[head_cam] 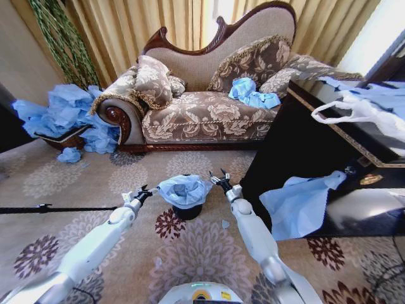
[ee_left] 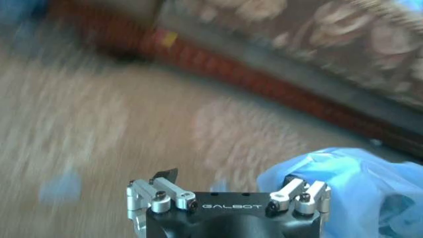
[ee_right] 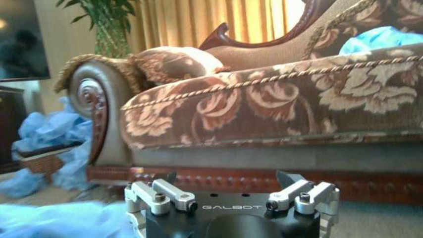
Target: Place a garbage bag over the trash bin.
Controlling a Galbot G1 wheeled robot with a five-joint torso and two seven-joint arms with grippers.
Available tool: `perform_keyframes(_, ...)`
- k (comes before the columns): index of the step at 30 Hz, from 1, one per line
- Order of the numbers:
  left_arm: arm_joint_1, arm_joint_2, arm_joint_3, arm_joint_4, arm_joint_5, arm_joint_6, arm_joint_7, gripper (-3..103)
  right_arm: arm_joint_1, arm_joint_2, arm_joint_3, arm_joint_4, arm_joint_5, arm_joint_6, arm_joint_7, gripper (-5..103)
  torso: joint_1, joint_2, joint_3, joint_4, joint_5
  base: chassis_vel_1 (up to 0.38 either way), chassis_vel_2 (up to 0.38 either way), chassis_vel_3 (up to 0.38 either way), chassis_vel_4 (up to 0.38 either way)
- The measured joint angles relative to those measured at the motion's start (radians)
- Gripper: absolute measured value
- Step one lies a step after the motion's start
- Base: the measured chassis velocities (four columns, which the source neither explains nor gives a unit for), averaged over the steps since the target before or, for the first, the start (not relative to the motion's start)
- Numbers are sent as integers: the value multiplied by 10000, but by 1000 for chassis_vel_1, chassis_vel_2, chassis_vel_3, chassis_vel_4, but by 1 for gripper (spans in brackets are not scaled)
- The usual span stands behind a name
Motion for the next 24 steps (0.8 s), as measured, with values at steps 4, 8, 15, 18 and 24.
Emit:
perform_keyframes(4,-247,-433,-31,-10,-583,539,-768,95,-962,-309,-250,800,-386,508,-158,100,-1,0,0,-14,-1,0,0,0,0)
perform_keyframes(8,-412,-720,67,103,-545,597,-811,94,-1368,-633,-909,1543,-1300,794,-221,100,0,0,0,-11,-2,0,0,0,0)
perform_keyframes(15,-403,-780,93,94,-437,575,-644,94,-35,-833,-2234,1575,-2124,121,-84,100,0,0,1,-2,-2,0,0,0,0)
perform_keyframes(18,-397,-754,33,58,-440,559,-575,95,874,-848,-2783,1013,-2512,-144,-209,100,0,0,1,-4,-3,0,0,0,0)
perform_keyframes(24,-379,-709,-74,-40,-511,542,-500,96,1603,-628,-3350,185,-3049,-281,-423,100,1,0,2,-8,-2,0,0,0,0)
